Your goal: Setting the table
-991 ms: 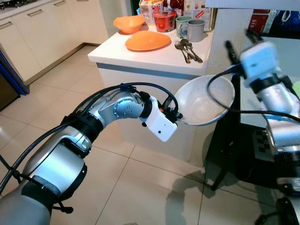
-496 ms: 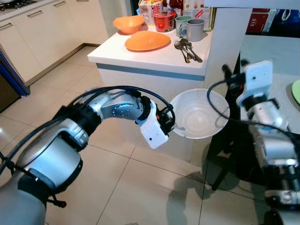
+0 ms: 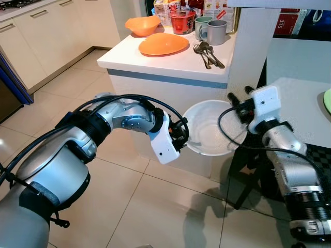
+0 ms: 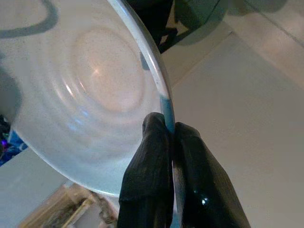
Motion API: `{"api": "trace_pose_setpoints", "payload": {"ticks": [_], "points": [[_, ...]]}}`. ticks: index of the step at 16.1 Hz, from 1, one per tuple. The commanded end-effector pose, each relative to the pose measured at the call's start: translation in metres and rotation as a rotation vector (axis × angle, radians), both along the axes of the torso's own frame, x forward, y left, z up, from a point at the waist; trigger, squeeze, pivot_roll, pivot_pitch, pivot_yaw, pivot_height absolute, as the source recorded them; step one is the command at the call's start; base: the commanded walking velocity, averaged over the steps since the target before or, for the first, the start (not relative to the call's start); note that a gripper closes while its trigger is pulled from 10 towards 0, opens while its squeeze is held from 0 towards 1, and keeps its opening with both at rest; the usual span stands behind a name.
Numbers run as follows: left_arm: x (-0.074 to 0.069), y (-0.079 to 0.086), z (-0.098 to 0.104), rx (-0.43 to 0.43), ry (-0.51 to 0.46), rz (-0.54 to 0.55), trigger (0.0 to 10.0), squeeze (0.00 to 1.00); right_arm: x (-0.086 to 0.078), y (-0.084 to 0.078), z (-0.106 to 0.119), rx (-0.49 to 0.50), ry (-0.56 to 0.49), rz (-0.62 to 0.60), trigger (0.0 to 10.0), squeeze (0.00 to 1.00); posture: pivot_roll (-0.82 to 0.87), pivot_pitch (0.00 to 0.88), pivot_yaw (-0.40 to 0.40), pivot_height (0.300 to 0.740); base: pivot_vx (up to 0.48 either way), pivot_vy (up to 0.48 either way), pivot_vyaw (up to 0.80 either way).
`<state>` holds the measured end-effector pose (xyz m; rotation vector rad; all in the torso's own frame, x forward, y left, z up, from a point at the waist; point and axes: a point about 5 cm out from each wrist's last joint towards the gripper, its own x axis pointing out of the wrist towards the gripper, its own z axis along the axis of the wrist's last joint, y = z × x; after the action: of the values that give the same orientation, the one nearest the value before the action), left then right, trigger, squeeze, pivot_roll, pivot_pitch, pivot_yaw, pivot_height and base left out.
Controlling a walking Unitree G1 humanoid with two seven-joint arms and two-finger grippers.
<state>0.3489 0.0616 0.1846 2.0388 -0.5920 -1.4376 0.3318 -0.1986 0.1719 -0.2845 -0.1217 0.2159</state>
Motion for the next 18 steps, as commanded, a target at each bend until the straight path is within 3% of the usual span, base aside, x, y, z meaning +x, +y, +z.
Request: {"api": "trace_pose_setpoints", "payload": {"ticks": [1,3,4,6,8,10,11,14,18], "points": [[0.004,0.004,0.010,-0.004,-0.037,-0.001,0.0,0.00,0.002,-0.003,0.002,0.023,0.008,-0.010,10.0,0.00,-0.04,0.000,0.124,0.740,0.000,0.000,0.00],[0.005,0.005,0.009,-0.008,-0.039,-0.002,0.0,0.00,0.002,-0.002,0.000,0.025,0.015,-0.002,10.0,0.00,-0.04,0.000,0.124,0.740,0.000,0.000,0.00],[0.006,0.004,0.010,-0.064,-0.010,0.025,0.0,0.00,0.001,-0.002,-0.001,0.049,0.029,0.002,10.0,0.00,-0.04,0.000,0.122,0.740,0.000,0.000,0.00],[0.007,0.003,0.012,-0.145,0.035,0.067,0.0,0.00,0.002,-0.014,0.008,0.174,0.028,-0.027,10.0,0.00,-0.04,0.000,0.119,0.740,0.000,0.000,0.00],[0.011,0.002,0.017,-0.309,0.124,0.161,0.0,0.00,0.004,-0.029,0.019,0.183,-0.001,-0.071,10.0,0.00,-0.04,0.000,0.122,0.740,0.000,0.000,0.00],[0.017,0.001,0.027,-0.483,0.184,0.246,0.0,0.00,0.004,-0.032,0.020,0.183,-0.005,-0.081,10.0,0.00,-0.05,0.000,0.117,0.740,0.000,0.000,0.00],[0.021,0.005,0.030,-0.521,0.181,0.283,0.0,0.00,0.004,-0.034,0.021,0.193,-0.008,-0.090,10.0,0.00,-0.05,0.000,0.117,0.740,0.000,0.000,0.00],[0.019,0.015,0.021,-0.490,0.193,0.306,0.0,0.00,0.006,-0.044,0.025,0.211,-0.011,-0.129,10.0,0.00,-0.04,0.000,0.106,0.740,0.000,0.000,0.00],[0.015,0.009,0.018,-0.500,0.241,0.294,0.0,0.00,0.005,-0.049,0.031,0.203,0.000,-0.093,10.0,0.00,-0.04,0.000,0.106,0.740,0.000,0.000,0.00]]}}
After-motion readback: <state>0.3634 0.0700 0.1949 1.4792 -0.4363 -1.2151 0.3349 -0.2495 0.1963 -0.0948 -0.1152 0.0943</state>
